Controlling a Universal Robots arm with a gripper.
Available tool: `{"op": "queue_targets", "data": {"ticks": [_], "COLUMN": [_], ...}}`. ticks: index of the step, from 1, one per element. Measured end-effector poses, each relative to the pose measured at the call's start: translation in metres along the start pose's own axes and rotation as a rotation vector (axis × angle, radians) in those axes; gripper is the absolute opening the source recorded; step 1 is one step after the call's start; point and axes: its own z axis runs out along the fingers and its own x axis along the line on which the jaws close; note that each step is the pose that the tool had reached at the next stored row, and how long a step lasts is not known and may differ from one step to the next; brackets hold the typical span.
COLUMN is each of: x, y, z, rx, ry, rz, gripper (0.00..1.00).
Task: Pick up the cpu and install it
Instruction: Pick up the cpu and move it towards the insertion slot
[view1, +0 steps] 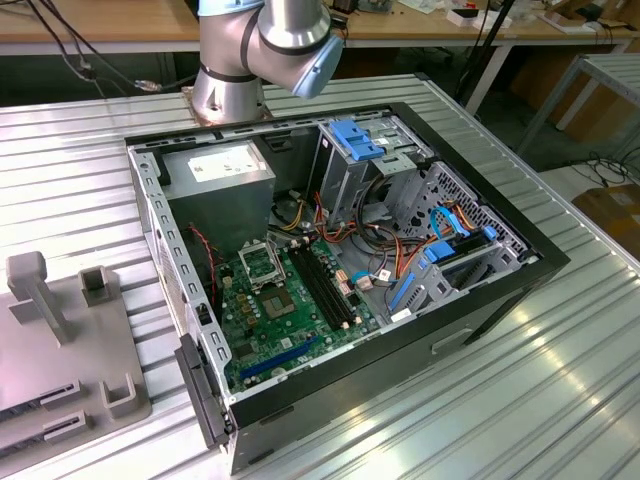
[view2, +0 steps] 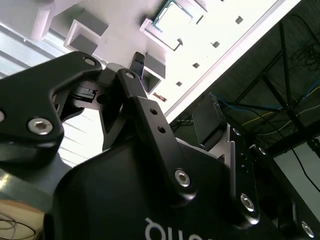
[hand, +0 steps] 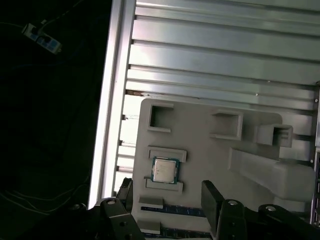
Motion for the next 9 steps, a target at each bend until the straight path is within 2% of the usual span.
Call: {"op": "queue_targets", "data": {"ticks": [5, 6, 9], "x": [-0.0003, -0.0005, -0.0007], "y": [-0.0033, -0.0038, -0.0042], "z": [0.0108, 0.0165, 0.0215], "rx": [-0.0004, -0.0005, -0.0005], "ry": [-0.0013, -0.0015, -0.0016], "rz": [0.019, 0.022, 0.023], "gripper": [0.66, 0.66, 0.66]}}
